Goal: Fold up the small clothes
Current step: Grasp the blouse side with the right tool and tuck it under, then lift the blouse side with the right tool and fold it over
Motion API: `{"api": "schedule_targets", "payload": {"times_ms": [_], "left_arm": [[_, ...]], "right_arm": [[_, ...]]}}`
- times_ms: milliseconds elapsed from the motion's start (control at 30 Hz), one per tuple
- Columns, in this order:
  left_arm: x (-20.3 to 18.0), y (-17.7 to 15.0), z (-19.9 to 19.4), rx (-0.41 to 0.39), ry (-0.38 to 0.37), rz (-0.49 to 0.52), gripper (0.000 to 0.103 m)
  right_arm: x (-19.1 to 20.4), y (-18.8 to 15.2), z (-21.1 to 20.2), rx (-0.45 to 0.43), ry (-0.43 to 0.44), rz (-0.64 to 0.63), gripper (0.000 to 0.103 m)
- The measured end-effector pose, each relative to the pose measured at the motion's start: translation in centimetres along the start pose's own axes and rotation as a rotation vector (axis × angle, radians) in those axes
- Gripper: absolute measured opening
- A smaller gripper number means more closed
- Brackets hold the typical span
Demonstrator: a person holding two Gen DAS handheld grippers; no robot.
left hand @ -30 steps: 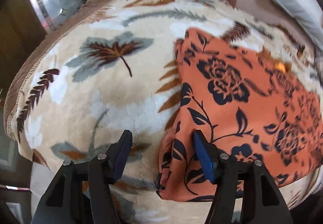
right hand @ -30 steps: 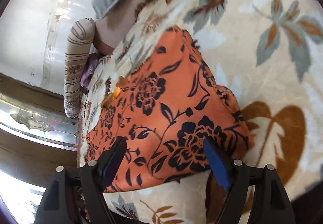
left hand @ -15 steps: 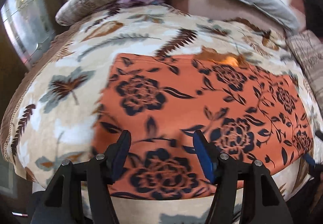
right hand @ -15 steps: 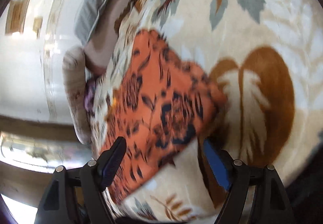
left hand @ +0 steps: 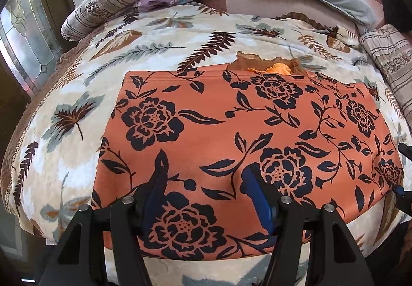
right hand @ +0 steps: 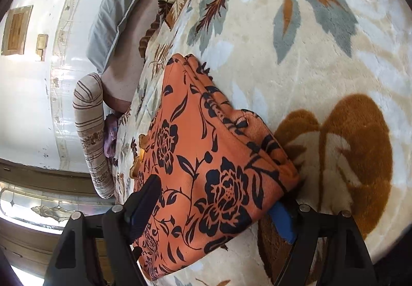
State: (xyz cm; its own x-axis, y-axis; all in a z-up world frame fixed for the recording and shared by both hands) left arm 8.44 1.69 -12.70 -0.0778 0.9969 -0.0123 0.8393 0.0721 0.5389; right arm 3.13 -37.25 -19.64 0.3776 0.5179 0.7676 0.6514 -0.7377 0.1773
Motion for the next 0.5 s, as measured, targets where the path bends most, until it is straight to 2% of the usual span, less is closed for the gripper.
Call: {"api": "schedule_targets", "payload": {"times_ms": [267,333,367,433,500], "left_arm": [[-0.2,0.0,0.7,0.008,0.000,-0.004,0.065],[-0.6,-0.3,2.4,0.036,0.014,0.016,0.072],[-1.0,-0.7,3.7,0.067,0.043,0.053,0.075],[-1.5,-0.8,2.9,0.025,0.070,0.094,0.076],[-1.4,-0.4,1.5,0.014,0.023,0.074,0.075]], "right_arm": [[0.5,0.5,0.7,-0.003,-0.031,-0.041,0.082],[1.3,0.5,1.0,-0.003,-0.086,-0.106,0.078],[1.6,0.5,1.2,-0.001,-0.115,-0.134,0.071],[2.0,0.5,1.5,0.004,-0.157,-0.157,0.066],[2.2,0.6,1.2,-0.001,-0.139,-0.148,0.066]]}}
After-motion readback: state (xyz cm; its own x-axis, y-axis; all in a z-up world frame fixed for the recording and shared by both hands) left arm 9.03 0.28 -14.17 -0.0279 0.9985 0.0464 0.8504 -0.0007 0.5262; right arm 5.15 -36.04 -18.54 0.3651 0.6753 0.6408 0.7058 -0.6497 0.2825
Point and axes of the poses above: each gripper's, at about its wrist camera, not at the fingertips, and z roughly the way its jaws point, x to its left, y to its top, the point moved 3 cm from there along z, roughly the way its jaws point, and after that the axes turned 6 degrees about -z, right-handed, at the moved point
